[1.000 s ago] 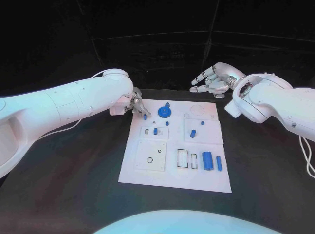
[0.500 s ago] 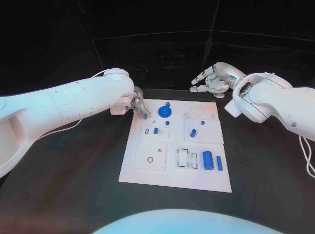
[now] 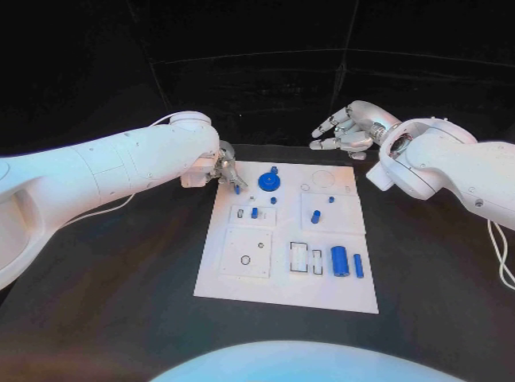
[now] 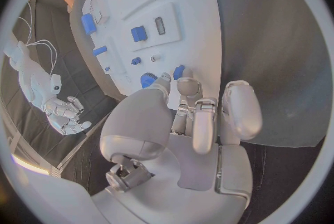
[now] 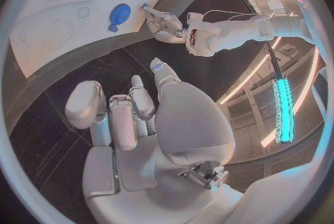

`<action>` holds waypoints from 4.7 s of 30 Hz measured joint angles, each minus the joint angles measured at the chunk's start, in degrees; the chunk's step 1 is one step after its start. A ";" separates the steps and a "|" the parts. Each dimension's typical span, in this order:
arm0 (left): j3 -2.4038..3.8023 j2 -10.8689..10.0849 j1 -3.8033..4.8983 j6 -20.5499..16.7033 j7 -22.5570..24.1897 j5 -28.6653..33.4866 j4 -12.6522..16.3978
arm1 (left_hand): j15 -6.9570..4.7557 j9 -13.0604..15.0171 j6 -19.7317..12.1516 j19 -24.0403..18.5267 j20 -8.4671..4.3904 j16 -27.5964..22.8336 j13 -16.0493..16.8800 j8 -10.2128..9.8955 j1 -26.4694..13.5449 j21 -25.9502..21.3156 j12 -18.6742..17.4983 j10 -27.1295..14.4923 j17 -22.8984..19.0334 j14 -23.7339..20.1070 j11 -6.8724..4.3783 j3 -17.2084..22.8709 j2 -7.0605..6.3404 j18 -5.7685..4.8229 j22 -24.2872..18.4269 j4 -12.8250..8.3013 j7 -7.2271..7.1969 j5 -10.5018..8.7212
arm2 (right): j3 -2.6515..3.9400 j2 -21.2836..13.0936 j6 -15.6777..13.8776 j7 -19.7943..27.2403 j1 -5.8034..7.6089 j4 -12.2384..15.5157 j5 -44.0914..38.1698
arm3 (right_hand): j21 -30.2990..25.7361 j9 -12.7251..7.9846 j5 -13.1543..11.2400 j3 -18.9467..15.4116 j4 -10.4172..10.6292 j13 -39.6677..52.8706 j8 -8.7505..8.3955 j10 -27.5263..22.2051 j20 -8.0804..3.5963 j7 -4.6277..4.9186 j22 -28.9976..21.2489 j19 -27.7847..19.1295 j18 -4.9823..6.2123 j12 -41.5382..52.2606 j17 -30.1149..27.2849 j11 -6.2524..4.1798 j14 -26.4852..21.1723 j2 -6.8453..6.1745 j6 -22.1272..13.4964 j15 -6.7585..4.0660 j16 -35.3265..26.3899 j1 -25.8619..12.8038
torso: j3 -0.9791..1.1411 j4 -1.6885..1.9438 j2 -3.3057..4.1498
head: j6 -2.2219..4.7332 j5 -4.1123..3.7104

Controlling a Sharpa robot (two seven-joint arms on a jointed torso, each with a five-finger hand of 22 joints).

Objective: Assemble the parts on the task board

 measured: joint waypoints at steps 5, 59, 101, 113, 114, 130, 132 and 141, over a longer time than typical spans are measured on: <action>0.00 0.01 0.00 -0.28 0.08 -0.01 -0.01 | -0.21 -0.50 -0.15 0.22 -0.22 0.00 -0.39 0.00 5.26 -0.04 0.22 0.08 0.00 0.21 -0.34 3.92 2.50 0.00 0.05 -3.88 -0.15 0.00 | 0.00 0.01 0.03 0.00 0.00 -0.02 0.00 | 0.00 0.00 0.00 0.00 0.00 0.00 0.00 0.00 0.00 0.00 0.00 0.00 0.00 0.00 0.00 0.00 0.00 0.00 0.00 0.00 0.00 0.00 | 0.00 0.00 0.00 | -0.07 -0.01; -0.17 -16.27 -4.35 -19.03 1.83 2.24 27.03 | -0.21 -1.21 0.92 0.37 -0.38 0.00 -1.49 2.83 -3.22 -0.05 0.22 1.97 0.00 0.21 -0.94 31.79 -5.13 -0.01 0.90 -10.42 -0.33 -0.45 | -0.05 -0.46 0.96 -0.07 0.00 -0.25 -0.01 | 0.00 0.00 0.49 -0.01 0.35 0.01 0.24 0.00 0.00 0.00 -0.17 0.00 0.00 0.00 -0.05 0.00 0.00 -0.01 0.00 0.00 0.01 -0.01 | 0.06 0.89 -0.49 | -0.44 0.54; -0.16 -14.30 -4.77 -16.16 -1.53 -0.84 25.33 | -0.61 -0.90 1.34 0.57 -0.57 0.00 -1.21 3.72 -4.52 -0.05 0.48 2.79 0.00 0.19 -1.11 33.41 -5.98 0.00 1.14 -11.08 -0.76 0.01 | -0.09 -0.26 1.13 -0.05 -0.14 -0.38 -0.01 | 0.00 0.00 1.10 -0.01 0.35 0.00 0.46 0.00 0.00 0.00 -0.22 0.00 0.00 0.00 -0.04 0.00 0.00 -0.01 0.00 0.00 0.01 -0.01 | 0.08 0.84 -0.42 | -1.35 0.43; -0.15 -14.10 -4.77 -15.19 -1.54 -1.16 25.36 | -0.61 -0.90 1.42 0.56 -0.57 0.00 -1.22 3.71 -4.47 -0.05 0.48 2.88 0.00 0.20 -1.01 33.40 -5.94 0.00 1.14 -11.09 -0.85 0.00 | -0.09 -0.18 1.17 -0.02 -0.19 -0.45 -0.01 | -0.21 0.00 1.10 -0.01 0.35 0.01 0.46 0.00 0.00 0.00 -0.22 0.00 0.00 0.00 -0.04 0.00 0.00 -0.01 0.00 0.00 0.01 -0.01 | 0.09 0.81 -0.43 | -1.52 0.33; -0.15 -14.08 -4.77 -15.12 -1.54 -1.19 25.35 | -0.61 -0.90 1.42 0.56 -0.57 0.00 -1.22 3.71 -4.47 -0.05 0.48 2.88 0.00 0.19 -1.01 33.40 -5.93 -0.01 1.14 -11.09 -0.85 0.00 | -0.09 -0.18 1.17 -0.02 -0.19 -0.45 -0.01 | -0.21 0.00 1.10 -0.01 0.35 0.01 0.46 0.00 0.00 0.00 -0.22 0.00 0.00 0.00 -0.04 0.00 0.00 -0.01 0.00 0.00 0.01 -0.01 | 0.09 0.81 -0.43 | -1.52 0.32; -0.09 -13.20 -4.71 -14.17 -1.66 -1.43 24.37 | -0.61 -0.37 1.76 0.56 -0.57 0.00 -0.07 4.78 -6.37 -0.05 1.35 3.60 0.00 0.20 -1.33 35.41 -6.76 0.00 1.13 -13.12 -1.18 -0.18 | -0.09 -0.10 1.20 -0.01 -0.20 -0.45 -0.02 | -0.21 0.00 1.10 -0.01 0.35 0.01 0.46 0.00 0.00 0.00 -0.27 0.00 0.00 0.00 -0.04 0.00 0.00 -0.01 0.00 0.00 0.01 -0.01 | 0.12 0.78 -0.46 | -1.66 0.24; -0.08 -13.10 -4.70 -14.05 -1.69 -1.45 24.20 | -0.63 -0.37 1.84 0.56 -0.57 0.00 0.03 4.78 -6.49 -0.05 1.57 3.70 0.00 0.17 -1.42 35.44 -6.87 0.00 1.13 -13.15 -1.26 -0.18 | -0.09 -0.10 1.21 -0.01 -0.20 -0.45 -0.02 | -0.21 0.00 1.42 -0.16 0.49 0.00 0.46 0.00 0.00 0.00 -0.27 0.00 0.00 0.00 -0.04 0.00 0.00 -0.01 0.00 0.00 0.01 -0.01 | 0.12 0.78 -0.46 | -1.67 0.20; -0.05 -12.74 -4.68 -13.56 -1.72 -1.49 23.61 | -1.04 -0.38 2.26 0.76 -0.77 0.00 0.42 5.06 -8.42 -0.05 1.84 4.01 0.00 0.20 -1.55 36.77 -7.15 0.00 1.32 -14.98 -1.67 -0.22 | -0.09 -0.11 1.22 -0.01 -0.21 -0.45 -0.02 | -0.21 0.00 1.44 -0.16 0.49 0.01 0.46 0.00 0.00 0.00 -0.26 0.00 0.00 0.00 -0.04 0.00 0.00 -0.01 0.00 0.00 0.01 -0.01 | 0.12 0.78 -0.45 | -1.77 0.05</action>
